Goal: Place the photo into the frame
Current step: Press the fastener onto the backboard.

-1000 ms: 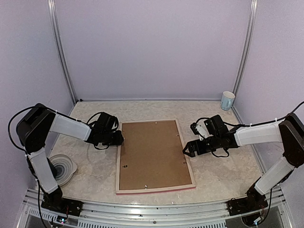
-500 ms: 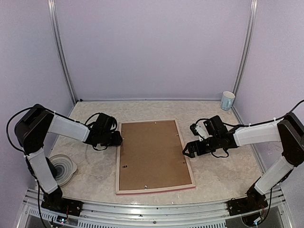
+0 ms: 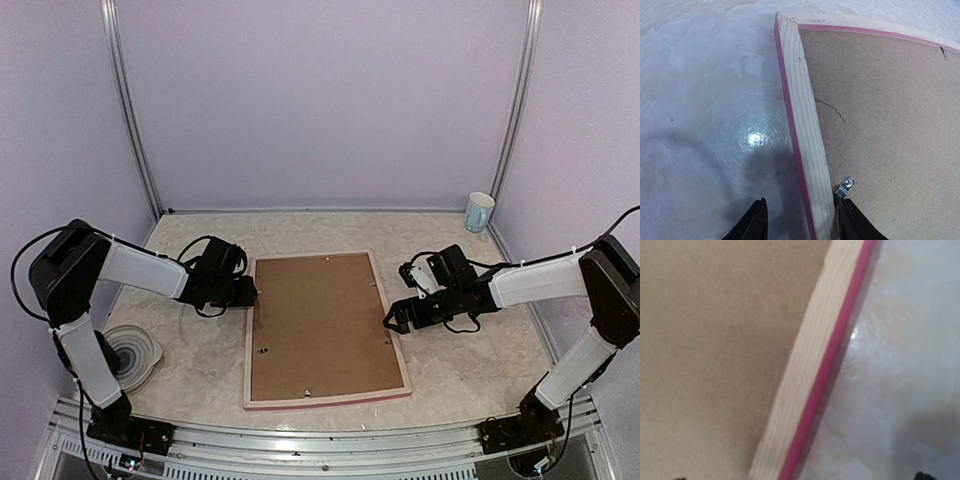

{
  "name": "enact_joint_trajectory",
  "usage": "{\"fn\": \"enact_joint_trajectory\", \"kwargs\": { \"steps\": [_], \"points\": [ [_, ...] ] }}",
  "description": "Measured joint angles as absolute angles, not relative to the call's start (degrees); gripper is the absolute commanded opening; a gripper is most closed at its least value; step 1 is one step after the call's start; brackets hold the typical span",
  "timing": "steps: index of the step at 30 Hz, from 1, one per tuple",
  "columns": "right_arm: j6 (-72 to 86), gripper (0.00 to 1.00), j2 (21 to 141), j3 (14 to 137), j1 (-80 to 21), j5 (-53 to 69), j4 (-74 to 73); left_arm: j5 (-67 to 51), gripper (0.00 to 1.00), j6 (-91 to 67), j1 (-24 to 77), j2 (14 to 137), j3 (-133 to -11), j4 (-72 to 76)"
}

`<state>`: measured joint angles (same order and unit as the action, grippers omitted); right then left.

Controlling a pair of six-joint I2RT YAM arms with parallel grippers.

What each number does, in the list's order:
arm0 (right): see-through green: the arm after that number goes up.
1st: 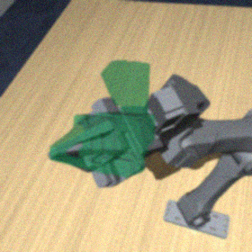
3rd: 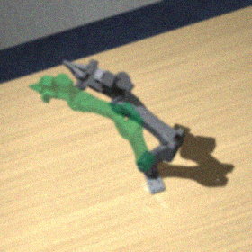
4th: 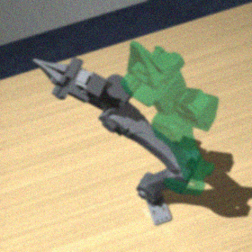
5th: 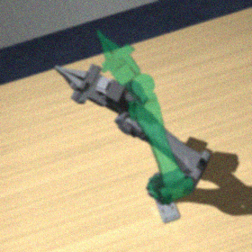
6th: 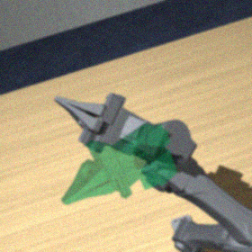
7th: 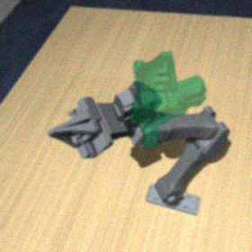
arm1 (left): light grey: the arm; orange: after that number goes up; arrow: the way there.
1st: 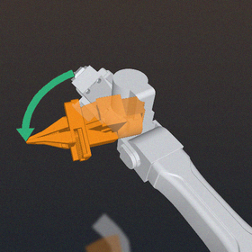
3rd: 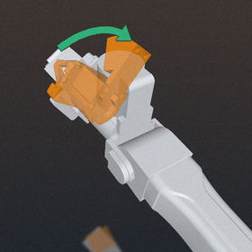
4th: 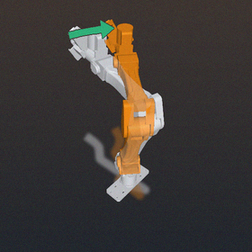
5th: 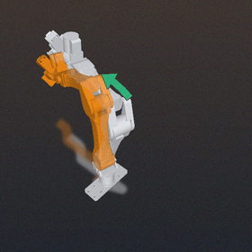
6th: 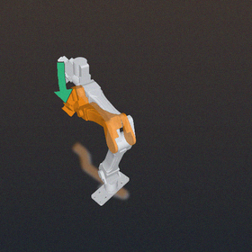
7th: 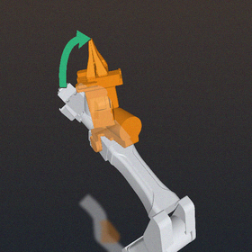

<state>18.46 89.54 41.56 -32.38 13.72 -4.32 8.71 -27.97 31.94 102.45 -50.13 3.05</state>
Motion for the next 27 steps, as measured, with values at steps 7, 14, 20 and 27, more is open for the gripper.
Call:
{"fn": "enact_joint_trajectory", "kwargs": {
  "steps": [7, 14, 20, 27],
  "points": [
    [18.81, 0.88, 91.44, 41.65, -32.38, 13.26, -3.51, 9.34, 0.48, -27.79, 32.88, 102.45, -50.17, 2.24],
    [18.98, 0.76, 95.24, 44.62, -32.38, 12.71, -1.78, 9.50, 0.48, -27.77, 32.88, 102.52, -50.24, 2.00],
    [19.22, 0.58, 98.65, 47.40, -32.38, 12.34, -0.12, 9.54, 0.48, -27.73, 32.88, 103.28, -51.64, 1.61],
    [19.16, 0.47, 100.51, 48.88, -32.64, 11.38, 0.32, 10.00, 0.46, -27.55, 32.91, 103.92, -52.05, 1.39]
  ]
}}
